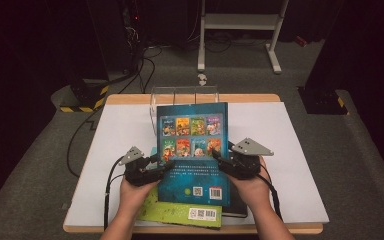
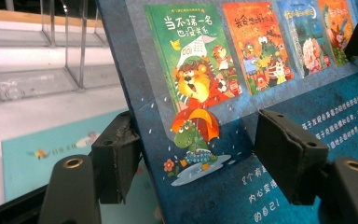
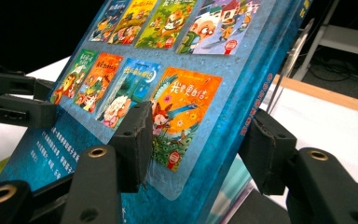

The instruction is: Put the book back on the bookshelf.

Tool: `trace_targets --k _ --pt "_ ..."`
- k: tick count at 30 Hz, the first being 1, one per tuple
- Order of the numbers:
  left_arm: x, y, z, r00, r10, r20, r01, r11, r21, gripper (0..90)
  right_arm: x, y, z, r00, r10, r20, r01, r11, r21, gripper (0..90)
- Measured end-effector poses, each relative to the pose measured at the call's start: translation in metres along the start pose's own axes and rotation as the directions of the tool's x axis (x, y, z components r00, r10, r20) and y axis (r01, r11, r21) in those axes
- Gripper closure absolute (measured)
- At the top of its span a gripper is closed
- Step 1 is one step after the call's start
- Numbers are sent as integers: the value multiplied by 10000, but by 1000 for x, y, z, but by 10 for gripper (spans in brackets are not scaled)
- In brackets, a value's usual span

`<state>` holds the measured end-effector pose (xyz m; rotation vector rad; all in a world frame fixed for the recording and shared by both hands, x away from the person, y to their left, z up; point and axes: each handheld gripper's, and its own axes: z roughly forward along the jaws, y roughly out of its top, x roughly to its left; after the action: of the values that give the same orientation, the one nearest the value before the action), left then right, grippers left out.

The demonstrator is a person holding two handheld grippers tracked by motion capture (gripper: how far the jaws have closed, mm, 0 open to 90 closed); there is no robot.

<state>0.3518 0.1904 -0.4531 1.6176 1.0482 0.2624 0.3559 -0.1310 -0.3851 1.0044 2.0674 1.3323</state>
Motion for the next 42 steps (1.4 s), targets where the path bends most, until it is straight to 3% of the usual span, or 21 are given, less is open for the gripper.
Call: trace_targets --k 12,18,28,36,42 --pt "-3 8 5 9995 250 -176 -263 9968 -760 371 -4 9 -3 9992 173 349 -149 9975 -689 488" --pt "-12 10 -3 9978 556 -370 -599 9899 -1282 393 2 12 -12 9991 92 419 -41 9926 -1218 498" --pt "-20 14 -13 9948 816 -616 -913 9801 -1761 432 11 14 -22 9983 99 566 11 9816 -1912 516" --pt "-25 19 -16 9893 1129 -919 -1294 9714 -1993 465 14 18 -29 9983 -31 585 169 9716 -2360 532" --pt "-26 25 -18 9790 1542 -1332 -1803 9602 -2134 489 16 26 -30 9979 -187 622 340 9663 -2552 537"
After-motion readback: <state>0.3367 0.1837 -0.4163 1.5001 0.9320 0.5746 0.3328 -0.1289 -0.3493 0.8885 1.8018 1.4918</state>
